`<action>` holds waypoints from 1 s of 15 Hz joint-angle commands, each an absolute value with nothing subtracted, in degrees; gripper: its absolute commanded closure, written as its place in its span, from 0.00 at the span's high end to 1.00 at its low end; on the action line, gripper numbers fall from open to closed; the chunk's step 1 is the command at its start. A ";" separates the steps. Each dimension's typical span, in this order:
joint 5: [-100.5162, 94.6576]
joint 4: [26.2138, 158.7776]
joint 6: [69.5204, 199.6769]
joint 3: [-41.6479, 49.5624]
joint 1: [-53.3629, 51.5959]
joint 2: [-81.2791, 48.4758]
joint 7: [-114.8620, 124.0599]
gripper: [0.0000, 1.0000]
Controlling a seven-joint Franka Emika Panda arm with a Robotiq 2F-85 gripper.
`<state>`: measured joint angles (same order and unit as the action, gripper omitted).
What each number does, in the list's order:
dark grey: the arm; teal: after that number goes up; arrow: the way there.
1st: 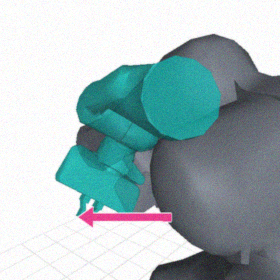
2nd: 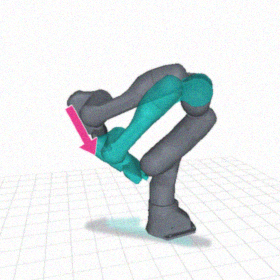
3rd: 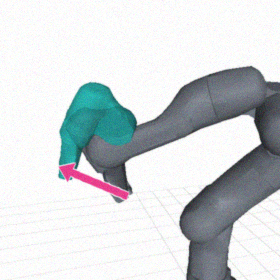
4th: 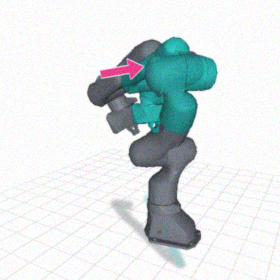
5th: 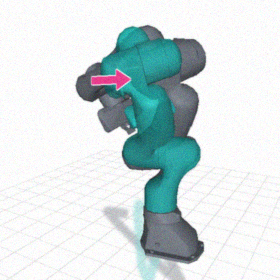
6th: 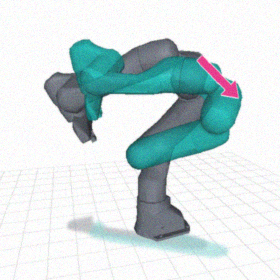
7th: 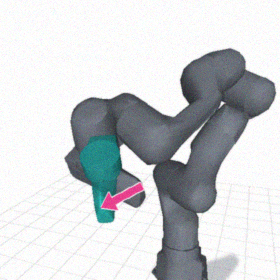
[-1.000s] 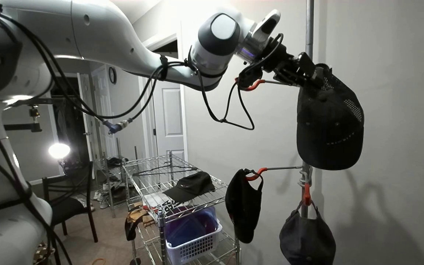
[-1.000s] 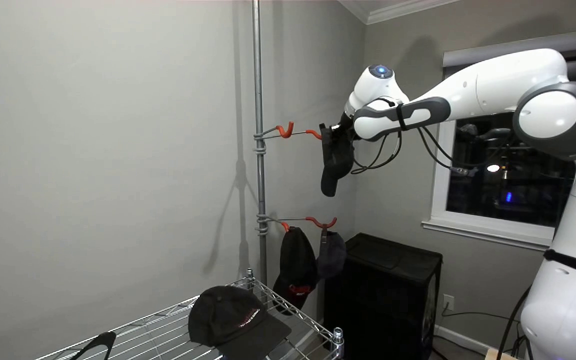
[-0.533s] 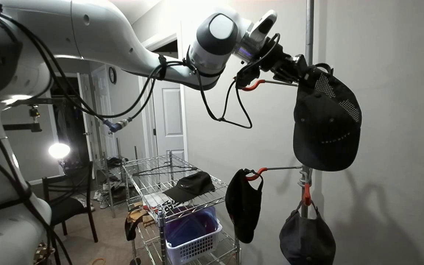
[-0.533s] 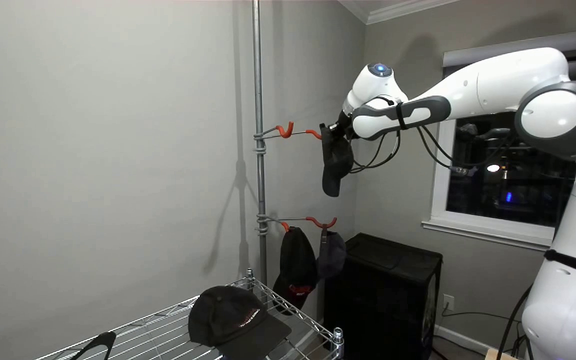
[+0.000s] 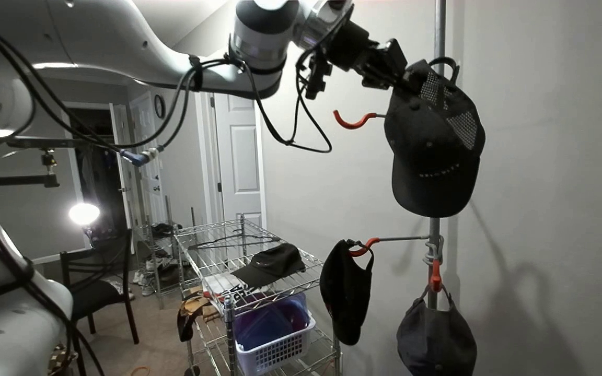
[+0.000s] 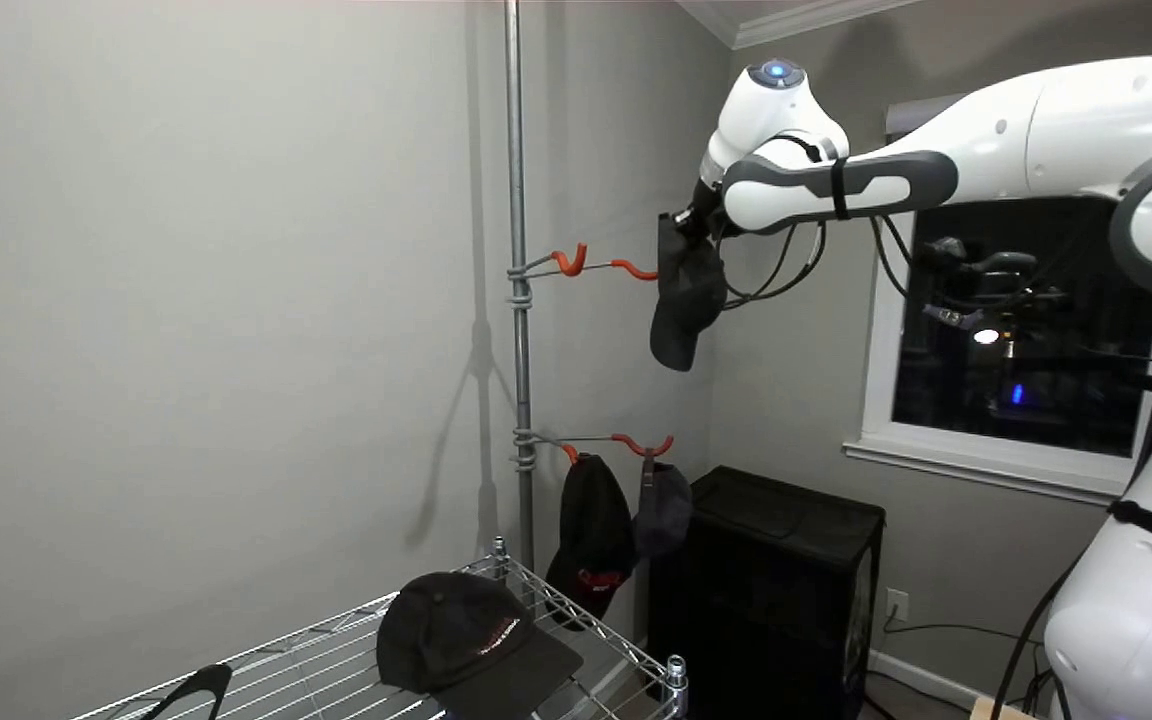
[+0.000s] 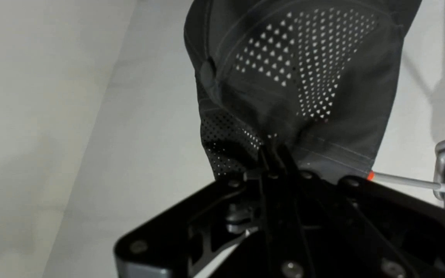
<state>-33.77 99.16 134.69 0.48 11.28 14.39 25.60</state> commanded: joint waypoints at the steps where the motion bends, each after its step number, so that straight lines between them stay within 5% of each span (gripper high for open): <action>1: -36.62 98.67 128.49 -2.33 11.43 19.99 26.83 0.00; 15: -23.88 98.40 124.15 -11.74 -1.22 24.33 14.85 0.00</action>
